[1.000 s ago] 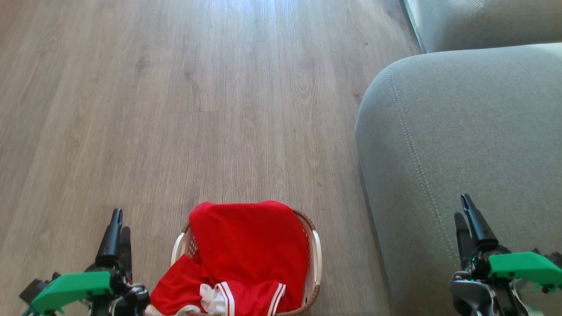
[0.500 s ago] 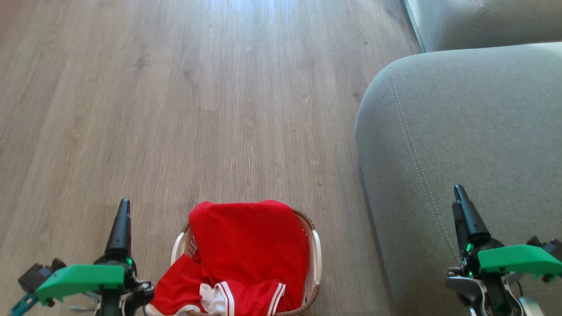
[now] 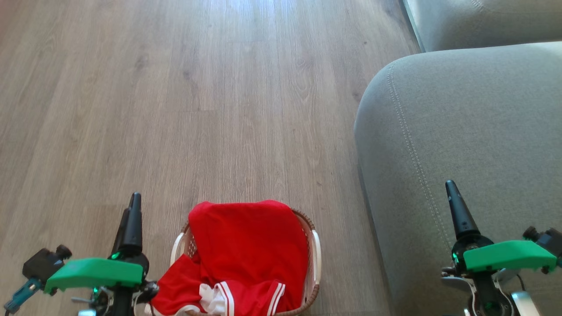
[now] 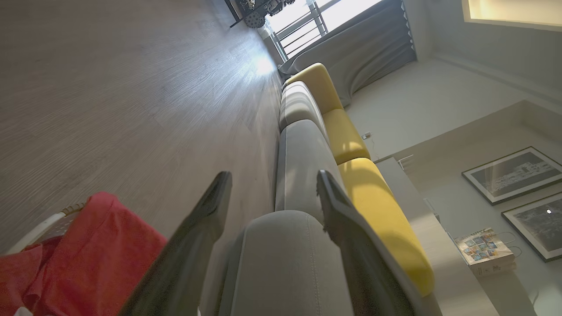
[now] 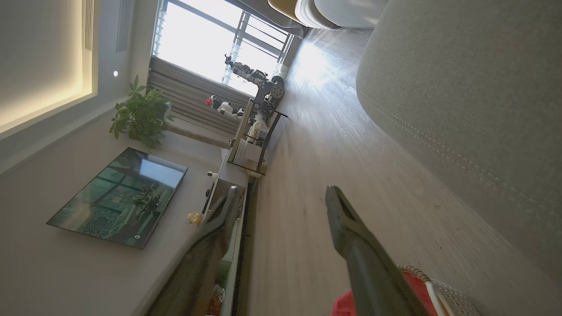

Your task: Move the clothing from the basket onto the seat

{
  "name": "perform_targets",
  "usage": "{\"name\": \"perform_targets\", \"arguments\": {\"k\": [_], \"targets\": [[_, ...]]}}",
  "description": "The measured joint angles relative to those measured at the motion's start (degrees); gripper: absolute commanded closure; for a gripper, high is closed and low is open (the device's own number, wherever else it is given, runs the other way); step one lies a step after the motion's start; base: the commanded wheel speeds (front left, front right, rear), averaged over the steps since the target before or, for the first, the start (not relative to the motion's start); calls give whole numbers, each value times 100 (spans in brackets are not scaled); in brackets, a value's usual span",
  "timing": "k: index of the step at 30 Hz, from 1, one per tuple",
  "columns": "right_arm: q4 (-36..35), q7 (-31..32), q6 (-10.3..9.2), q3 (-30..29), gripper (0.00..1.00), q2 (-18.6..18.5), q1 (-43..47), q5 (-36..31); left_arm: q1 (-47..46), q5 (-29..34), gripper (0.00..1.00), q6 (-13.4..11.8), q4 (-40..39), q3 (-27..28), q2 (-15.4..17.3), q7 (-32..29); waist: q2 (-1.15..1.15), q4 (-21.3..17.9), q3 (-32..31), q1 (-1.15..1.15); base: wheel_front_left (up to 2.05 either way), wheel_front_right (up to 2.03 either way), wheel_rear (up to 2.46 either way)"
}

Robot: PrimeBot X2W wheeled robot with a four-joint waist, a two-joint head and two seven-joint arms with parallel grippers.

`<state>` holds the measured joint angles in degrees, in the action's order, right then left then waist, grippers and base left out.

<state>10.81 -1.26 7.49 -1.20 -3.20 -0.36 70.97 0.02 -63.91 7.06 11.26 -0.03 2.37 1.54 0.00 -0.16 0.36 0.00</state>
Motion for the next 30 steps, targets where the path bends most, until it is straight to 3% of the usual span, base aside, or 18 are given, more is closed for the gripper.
{"name": "perform_targets", "arguments": {"k": [15,30], "targets": [[-155,-264,0,127,0,-53,0,-1661,1,1492,0,-2,-169,-47,11,233,0,6,12,0,0,0,0],[-376,-486,0,235,0,-49,1,-2751,2,2549,0,-2,-263,-118,10,467,0,9,6,0,0,0,0]]}}
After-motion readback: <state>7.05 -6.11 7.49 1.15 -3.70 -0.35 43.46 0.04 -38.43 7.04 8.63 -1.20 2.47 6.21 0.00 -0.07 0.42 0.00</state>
